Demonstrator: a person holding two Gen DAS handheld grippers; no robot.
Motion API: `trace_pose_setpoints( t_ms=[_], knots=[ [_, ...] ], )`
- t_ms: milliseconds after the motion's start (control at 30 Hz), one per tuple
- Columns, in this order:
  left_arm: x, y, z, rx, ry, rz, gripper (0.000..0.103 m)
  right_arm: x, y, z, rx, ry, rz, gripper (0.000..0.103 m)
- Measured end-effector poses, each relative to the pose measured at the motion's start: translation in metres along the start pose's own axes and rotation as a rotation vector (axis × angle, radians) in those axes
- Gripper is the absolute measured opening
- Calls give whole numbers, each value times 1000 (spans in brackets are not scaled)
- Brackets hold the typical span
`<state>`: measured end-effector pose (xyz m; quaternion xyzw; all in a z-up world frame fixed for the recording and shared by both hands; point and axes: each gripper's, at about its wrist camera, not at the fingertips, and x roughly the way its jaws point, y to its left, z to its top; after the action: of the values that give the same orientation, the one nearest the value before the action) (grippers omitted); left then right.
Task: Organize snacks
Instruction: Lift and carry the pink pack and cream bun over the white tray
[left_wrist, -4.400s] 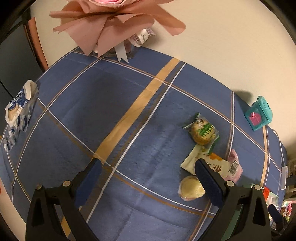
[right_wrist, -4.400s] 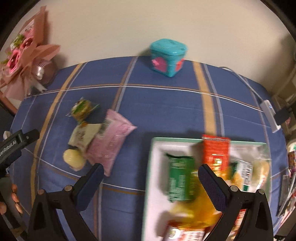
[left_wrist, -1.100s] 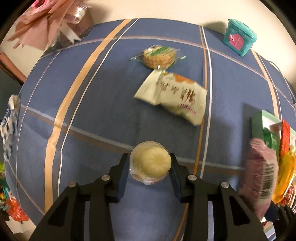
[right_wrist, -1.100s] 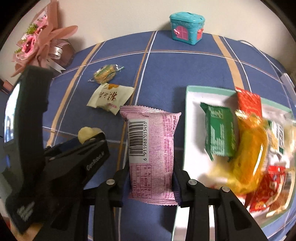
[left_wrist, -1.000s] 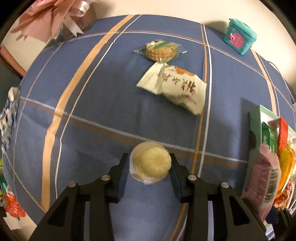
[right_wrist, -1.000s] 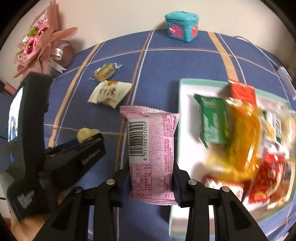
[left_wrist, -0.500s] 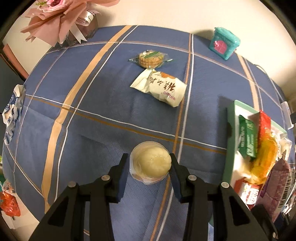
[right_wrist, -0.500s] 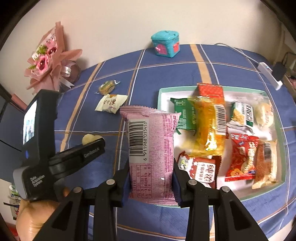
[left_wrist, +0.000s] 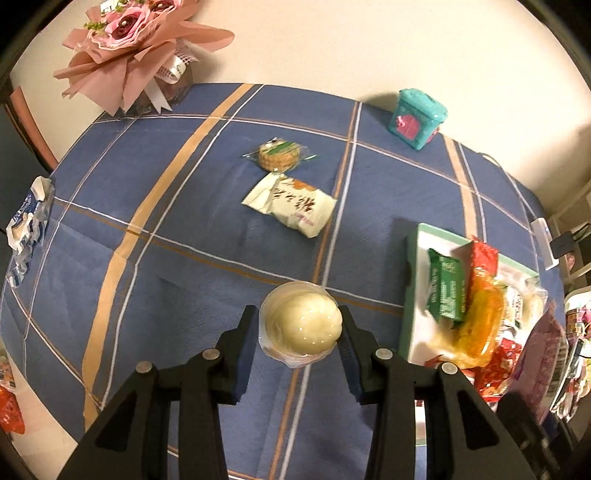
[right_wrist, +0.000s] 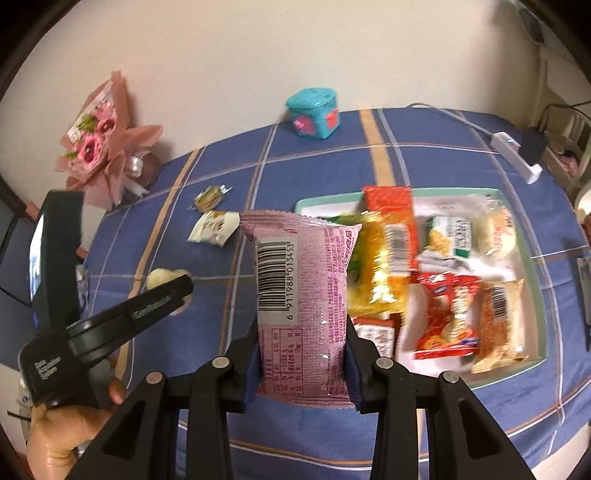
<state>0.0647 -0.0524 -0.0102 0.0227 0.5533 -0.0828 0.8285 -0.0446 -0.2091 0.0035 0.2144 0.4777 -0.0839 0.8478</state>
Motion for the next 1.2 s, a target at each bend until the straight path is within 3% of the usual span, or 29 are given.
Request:
trace_pose_setpoints(
  t_ms=[267,700,933,1200],
  knots=[
    [-12,-36,-2,64,-38,-44,43,-25,-60,11,134,-75,-56,39],
    [-34,-142,-36,298,-47,-175,43,-57,-150,9,325,-145,-163,40],
    [-33,-179,-56,383,-15,-215,43,-60,-178,4,390,-144,-172,40],
    [-19,-186,-61,412,25,-217,43,-56,-178,5,388,-143,-163,40]
  ],
)
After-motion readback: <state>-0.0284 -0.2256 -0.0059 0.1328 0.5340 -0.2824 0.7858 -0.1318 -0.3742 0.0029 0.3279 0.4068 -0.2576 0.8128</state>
